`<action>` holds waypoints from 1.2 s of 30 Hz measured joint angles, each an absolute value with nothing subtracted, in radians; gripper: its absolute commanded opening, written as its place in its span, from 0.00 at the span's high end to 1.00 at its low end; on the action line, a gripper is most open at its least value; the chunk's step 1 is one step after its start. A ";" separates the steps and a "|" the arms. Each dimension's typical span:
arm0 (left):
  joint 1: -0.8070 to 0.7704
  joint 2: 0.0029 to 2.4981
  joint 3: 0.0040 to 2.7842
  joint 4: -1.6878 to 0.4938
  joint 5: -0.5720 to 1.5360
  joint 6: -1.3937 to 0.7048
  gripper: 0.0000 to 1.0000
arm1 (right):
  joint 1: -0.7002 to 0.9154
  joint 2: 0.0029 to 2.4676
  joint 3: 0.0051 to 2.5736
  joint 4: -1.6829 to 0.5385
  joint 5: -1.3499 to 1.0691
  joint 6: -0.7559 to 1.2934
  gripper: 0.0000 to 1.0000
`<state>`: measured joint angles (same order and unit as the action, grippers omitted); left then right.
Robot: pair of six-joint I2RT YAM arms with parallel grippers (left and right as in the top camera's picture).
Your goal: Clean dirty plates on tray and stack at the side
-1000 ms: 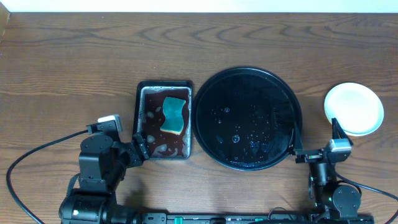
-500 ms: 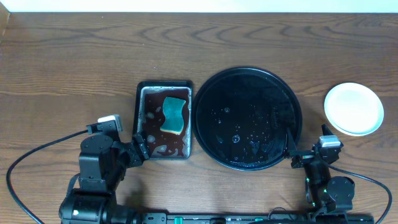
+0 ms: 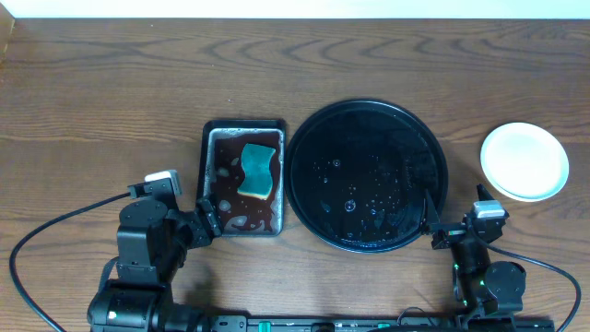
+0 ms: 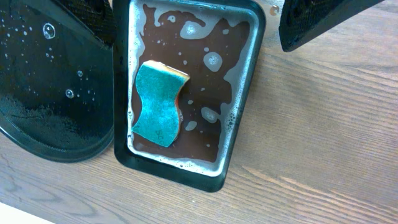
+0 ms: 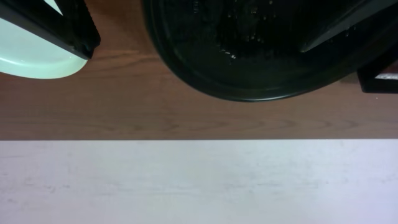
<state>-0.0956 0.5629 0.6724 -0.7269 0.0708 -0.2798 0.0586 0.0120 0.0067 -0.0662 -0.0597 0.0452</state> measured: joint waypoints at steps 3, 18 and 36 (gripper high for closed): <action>-0.096 0.563 0.672 -0.727 0.071 -0.280 0.16 | 0.059 0.012 0.007 -0.066 -0.060 0.045 0.01; -0.061 0.495 0.619 -0.714 0.041 -0.267 0.16 | 0.059 0.012 0.007 -0.066 -0.060 0.045 0.01; 0.025 0.043 0.093 -0.081 0.062 -0.234 0.16 | 0.059 0.012 0.007 -0.067 -0.060 0.045 0.01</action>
